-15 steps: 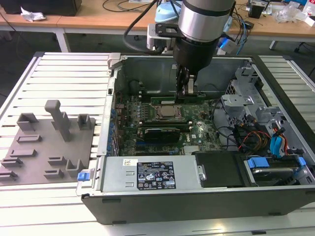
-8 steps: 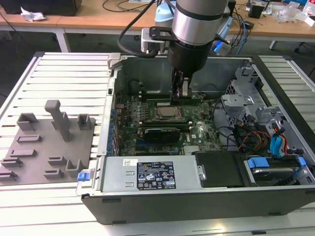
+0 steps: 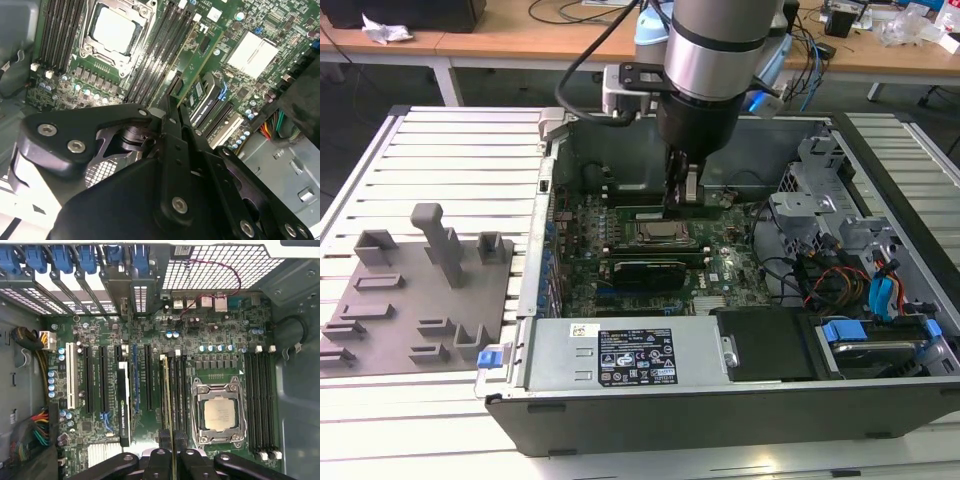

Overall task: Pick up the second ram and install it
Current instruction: 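Insert the second ram into the second slot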

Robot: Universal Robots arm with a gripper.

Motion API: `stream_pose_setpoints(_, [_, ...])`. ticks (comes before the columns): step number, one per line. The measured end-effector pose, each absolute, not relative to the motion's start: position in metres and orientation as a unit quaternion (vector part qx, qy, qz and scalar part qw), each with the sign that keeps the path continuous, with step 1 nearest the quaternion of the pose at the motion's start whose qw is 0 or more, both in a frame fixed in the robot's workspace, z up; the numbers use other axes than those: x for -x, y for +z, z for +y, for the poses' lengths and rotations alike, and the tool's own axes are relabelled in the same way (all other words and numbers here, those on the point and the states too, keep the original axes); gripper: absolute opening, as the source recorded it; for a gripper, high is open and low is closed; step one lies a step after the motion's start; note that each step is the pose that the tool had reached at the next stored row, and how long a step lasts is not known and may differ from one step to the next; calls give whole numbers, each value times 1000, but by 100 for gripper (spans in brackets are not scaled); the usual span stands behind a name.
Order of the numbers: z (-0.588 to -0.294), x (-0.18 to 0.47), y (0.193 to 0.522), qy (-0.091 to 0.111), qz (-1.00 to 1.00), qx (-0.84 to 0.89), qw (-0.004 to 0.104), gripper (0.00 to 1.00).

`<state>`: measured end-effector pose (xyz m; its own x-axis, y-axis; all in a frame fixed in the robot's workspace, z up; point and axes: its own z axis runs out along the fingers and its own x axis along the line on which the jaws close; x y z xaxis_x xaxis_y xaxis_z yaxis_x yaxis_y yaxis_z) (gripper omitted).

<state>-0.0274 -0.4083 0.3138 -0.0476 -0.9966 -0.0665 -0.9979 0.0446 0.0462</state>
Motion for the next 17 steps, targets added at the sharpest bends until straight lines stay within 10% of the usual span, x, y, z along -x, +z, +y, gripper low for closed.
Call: stream_pose_setpoints(17, [-394, 35, 285, 35, 743, 668, 5, 14])
